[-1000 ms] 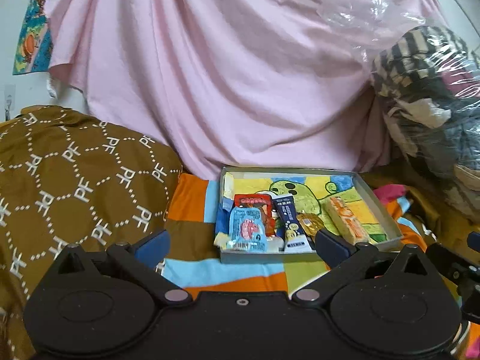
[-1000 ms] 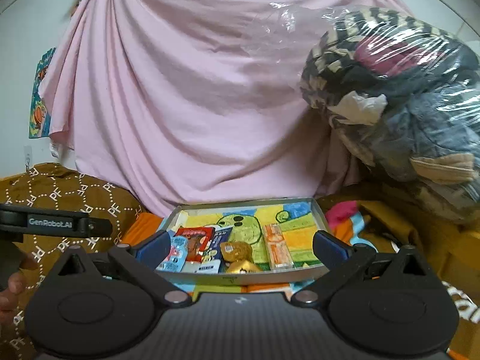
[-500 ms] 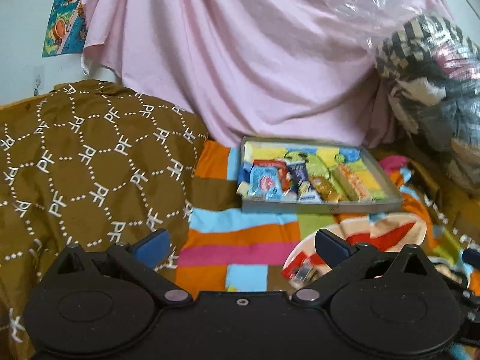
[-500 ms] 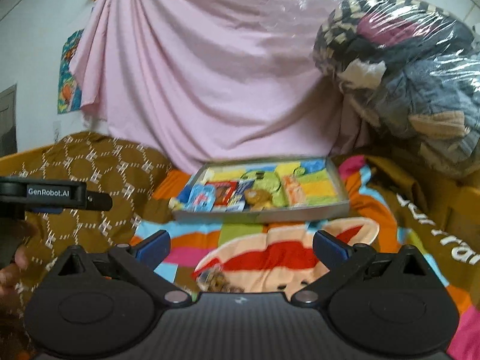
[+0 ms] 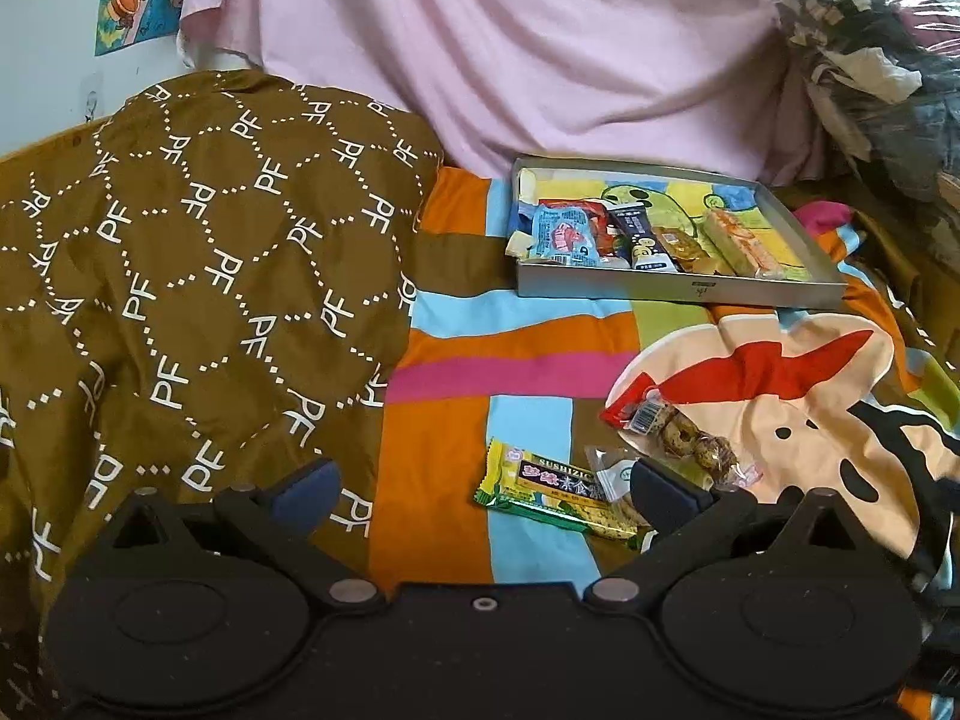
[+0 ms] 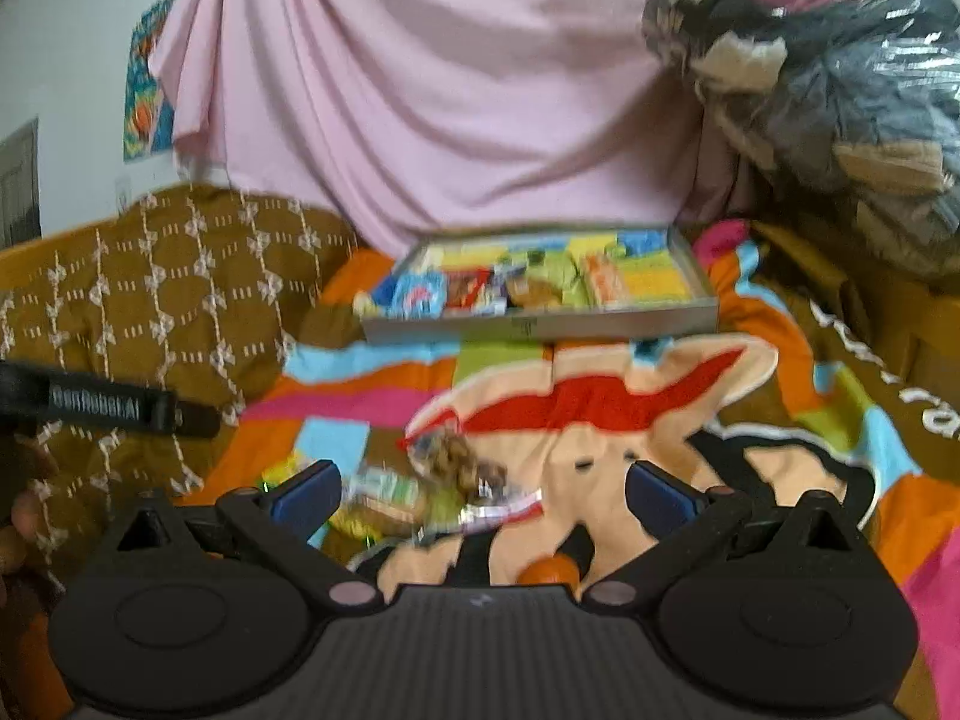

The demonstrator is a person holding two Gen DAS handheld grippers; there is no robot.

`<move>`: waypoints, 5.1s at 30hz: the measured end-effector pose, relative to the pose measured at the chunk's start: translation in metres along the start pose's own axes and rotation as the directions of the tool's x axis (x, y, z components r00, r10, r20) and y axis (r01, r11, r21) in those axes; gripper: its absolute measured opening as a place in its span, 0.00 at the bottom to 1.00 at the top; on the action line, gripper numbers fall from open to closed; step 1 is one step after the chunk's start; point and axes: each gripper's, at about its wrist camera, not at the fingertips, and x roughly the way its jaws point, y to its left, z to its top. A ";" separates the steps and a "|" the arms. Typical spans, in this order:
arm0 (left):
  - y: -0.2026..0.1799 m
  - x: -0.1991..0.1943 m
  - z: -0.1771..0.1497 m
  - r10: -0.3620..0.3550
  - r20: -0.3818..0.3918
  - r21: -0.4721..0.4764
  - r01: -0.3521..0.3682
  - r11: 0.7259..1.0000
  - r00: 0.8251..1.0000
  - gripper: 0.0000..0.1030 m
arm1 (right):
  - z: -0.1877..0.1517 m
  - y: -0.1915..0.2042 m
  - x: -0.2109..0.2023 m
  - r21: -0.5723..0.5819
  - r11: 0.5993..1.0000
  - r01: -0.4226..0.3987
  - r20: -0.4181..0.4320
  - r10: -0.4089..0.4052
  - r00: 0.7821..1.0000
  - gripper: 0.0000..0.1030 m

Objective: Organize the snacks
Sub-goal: 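Withdraw both tools from the tray back over the remaining snacks, then lower the left tool onto the clear cookie packet while the right tool lowers toward the mandarin orange, then close the left tool on the cookie packet while the right tool closes around the orange, then lift the cookie packet with the left tool while the right tool holds the orange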

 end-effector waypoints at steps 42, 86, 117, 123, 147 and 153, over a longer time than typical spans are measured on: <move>-0.037 0.099 -0.003 -0.300 -0.047 0.339 0.298 0.892 0.953 0.99 | -0.030 -0.023 0.060 0.041 0.999 -0.013 -0.189 0.020 0.982 1.00; -0.052 0.160 -0.011 -0.541 -0.335 0.405 0.636 0.657 0.772 0.69 | -0.036 -0.029 0.099 0.102 0.992 -0.080 -0.250 0.103 0.963 0.51; -0.044 0.154 -0.013 -0.604 -0.263 0.283 0.659 0.697 0.752 0.53 | -0.039 -0.026 0.098 0.115 0.992 -0.059 -0.213 0.083 0.973 0.36; -0.046 0.151 -0.014 -0.628 -0.264 0.267 0.681 0.682 0.732 0.61 | -0.039 -0.026 0.096 0.117 0.991 -0.062 -0.208 0.086 0.974 0.36; -0.041 0.160 -0.011 -0.615 -0.276 0.119 0.661 0.741 0.739 0.44 | -0.040 -0.017 0.093 0.072 0.996 -0.059 -0.191 0.072 0.979 0.36; -0.036 0.159 -0.009 -0.625 -0.276 0.074 0.664 0.744 0.730 0.42 | -0.039 -0.017 0.092 0.070 0.996 -0.057 -0.188 0.070 0.980 0.36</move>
